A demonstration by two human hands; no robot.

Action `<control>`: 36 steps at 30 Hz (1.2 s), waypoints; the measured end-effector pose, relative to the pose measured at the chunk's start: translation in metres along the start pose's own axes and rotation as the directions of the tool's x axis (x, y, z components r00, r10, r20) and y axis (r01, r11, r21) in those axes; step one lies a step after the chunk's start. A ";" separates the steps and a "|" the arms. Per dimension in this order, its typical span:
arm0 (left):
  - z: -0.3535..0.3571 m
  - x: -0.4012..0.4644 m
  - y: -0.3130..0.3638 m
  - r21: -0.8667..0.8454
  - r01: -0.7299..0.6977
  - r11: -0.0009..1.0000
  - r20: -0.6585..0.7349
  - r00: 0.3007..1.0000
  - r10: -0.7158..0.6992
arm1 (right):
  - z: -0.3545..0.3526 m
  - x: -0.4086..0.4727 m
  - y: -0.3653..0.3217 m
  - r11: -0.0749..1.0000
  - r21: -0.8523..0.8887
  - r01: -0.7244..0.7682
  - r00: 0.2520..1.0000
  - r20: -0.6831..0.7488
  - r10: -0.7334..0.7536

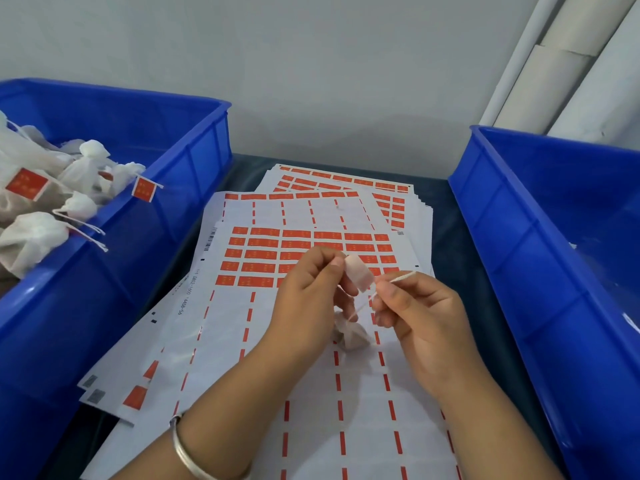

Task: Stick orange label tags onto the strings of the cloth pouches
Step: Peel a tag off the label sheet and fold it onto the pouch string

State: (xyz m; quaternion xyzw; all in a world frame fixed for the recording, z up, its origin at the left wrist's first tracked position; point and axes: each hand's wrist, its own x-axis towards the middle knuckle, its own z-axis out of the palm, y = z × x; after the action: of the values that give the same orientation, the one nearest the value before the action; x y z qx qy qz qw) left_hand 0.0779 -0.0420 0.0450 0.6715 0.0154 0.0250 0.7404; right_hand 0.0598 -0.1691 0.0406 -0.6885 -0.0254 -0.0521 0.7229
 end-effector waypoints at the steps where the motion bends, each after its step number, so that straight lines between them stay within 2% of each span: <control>1: 0.000 0.000 0.000 -0.001 0.016 1.000 0.001 1.000 -0.016 | -0.001 0.001 0.000 1.000 0.009 -0.002 1.000 -0.030 0.002; 5: 0.001 0.001 0.000 -0.003 0.066 0.998 -0.008 0.998 -0.066 | -0.001 0.001 0.002 0.999 0.048 -0.014 0.996 -0.083 0.018; 13: 0.002 0.003 0.003 -0.051 0.168 0.984 -0.040 0.985 -0.170 | -0.002 0.001 0.007 1.000 -0.008 -0.022 0.989 -0.144 0.020; 18: 0.002 0.004 0.005 -0.051 0.184 0.982 -0.015 0.983 -0.185 | -0.002 0.003 0.009 0.999 -0.032 -0.039 0.981 -0.192 0.032; 29: 0.001 0.003 0.005 -0.006 0.149 0.989 0.039 0.988 -0.148 | -0.002 0.005 0.012 0.997 -0.032 -0.077 0.971 -0.229 0.068; 36: 0.001 -0.003 0.005 0.100 -0.025 0.995 0.151 0.988 0.010 | -0.005 0.005 0.010 0.980 0.147 -0.137 0.965 -0.204 0.165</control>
State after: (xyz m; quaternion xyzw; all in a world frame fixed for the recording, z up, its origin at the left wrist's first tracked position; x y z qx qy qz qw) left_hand 0.0749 -0.0427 0.0500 0.7083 -0.0451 -0.0201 0.7041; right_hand 0.0659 -0.1739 0.0313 -0.6295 0.1022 -0.0690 0.7672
